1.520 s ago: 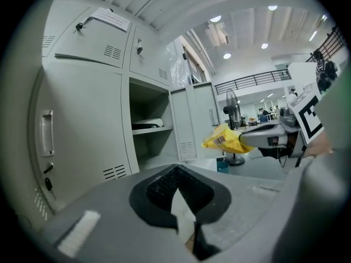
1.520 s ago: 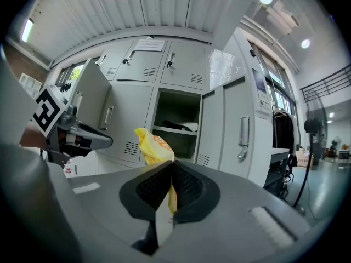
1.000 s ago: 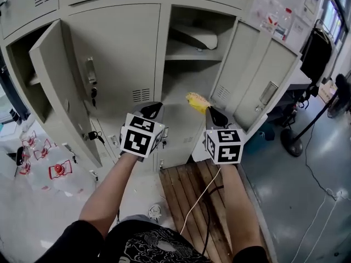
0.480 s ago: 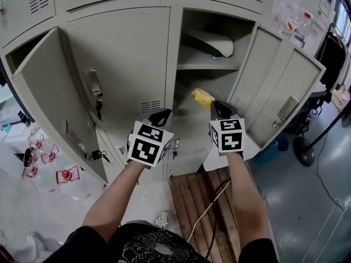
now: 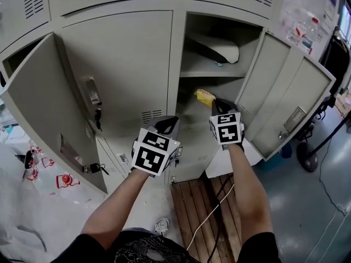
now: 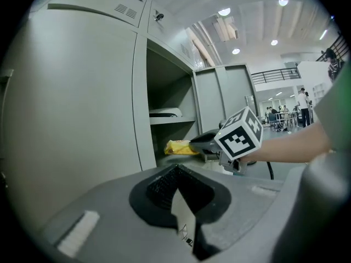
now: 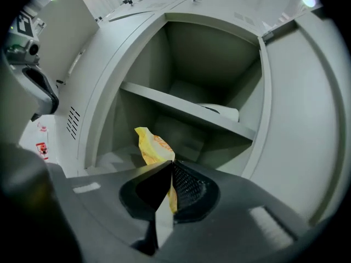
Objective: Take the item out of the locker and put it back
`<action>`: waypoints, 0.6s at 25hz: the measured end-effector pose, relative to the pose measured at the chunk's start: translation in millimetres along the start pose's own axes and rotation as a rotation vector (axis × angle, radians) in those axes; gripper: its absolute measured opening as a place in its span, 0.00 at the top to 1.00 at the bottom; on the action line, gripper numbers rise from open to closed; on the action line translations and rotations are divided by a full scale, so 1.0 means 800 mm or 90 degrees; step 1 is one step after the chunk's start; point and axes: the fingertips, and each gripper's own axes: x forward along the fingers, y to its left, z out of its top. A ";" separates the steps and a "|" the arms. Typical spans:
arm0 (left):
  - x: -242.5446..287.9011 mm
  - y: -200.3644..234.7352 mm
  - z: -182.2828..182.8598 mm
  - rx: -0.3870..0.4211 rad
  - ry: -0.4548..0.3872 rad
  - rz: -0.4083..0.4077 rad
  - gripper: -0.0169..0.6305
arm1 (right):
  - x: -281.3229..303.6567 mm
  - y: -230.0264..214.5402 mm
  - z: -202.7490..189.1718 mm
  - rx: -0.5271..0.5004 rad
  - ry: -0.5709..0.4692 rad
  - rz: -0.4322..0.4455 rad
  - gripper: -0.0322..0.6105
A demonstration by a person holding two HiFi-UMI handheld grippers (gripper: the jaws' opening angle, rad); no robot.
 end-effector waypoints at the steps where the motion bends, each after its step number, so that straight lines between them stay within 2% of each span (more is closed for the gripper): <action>1: 0.001 0.000 0.000 0.001 0.001 -0.001 0.97 | 0.007 -0.001 -0.003 -0.004 0.004 0.000 0.91; 15: 0.001 0.014 -0.014 0.008 0.021 0.007 0.97 | 0.062 -0.001 -0.045 -0.079 0.072 -0.025 0.91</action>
